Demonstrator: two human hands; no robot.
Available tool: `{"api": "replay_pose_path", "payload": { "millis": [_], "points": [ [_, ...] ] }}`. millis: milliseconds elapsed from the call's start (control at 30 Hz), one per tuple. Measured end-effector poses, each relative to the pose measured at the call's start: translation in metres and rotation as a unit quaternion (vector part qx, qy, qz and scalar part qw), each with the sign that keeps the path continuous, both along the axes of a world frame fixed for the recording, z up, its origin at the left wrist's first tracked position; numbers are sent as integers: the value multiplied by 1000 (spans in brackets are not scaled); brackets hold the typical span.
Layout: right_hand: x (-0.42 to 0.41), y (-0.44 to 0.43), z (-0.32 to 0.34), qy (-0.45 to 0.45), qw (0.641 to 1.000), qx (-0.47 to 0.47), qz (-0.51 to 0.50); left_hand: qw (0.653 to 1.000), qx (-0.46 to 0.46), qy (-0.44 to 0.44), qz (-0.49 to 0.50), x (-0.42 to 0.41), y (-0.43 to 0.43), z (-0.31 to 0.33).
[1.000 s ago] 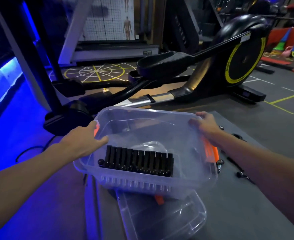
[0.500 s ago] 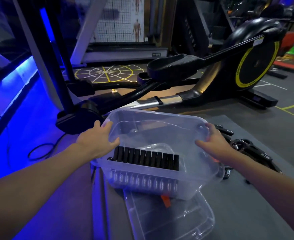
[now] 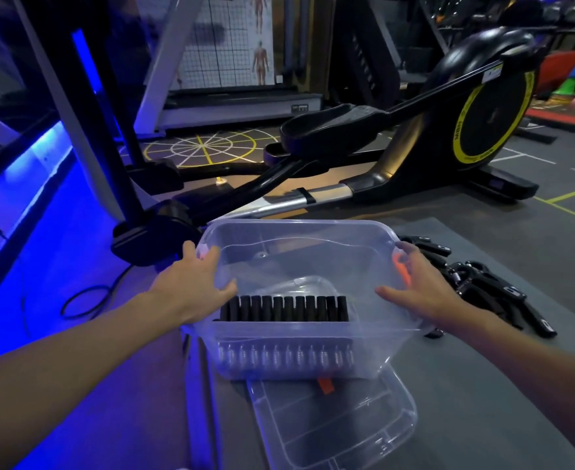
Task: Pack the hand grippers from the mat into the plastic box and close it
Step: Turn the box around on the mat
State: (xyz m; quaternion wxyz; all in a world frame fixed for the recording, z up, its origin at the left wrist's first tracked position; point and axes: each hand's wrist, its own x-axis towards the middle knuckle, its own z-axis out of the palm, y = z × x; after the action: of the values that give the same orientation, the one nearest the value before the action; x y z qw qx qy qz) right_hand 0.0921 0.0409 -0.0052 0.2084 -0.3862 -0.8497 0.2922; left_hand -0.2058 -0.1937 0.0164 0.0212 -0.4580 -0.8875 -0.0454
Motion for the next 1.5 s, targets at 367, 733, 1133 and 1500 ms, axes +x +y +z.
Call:
{"api": "replay_pose_path", "payload": {
  "millis": [367,733,1133,1500],
  "points": [
    [3,6,3,-42,998,43,36,979,-120,164,-19,17,12,14],
    [55,51,-25,12,992,38,-118,968,21,56,-243,114,104,23],
    [82,91,-162,-106,981,-101,-124,928,-29,-50,-369,200,127,-7],
    [80,123,-183,-165,969,-98,-159,929,-29,-98,-356,198,126,-19]
  ]
}}
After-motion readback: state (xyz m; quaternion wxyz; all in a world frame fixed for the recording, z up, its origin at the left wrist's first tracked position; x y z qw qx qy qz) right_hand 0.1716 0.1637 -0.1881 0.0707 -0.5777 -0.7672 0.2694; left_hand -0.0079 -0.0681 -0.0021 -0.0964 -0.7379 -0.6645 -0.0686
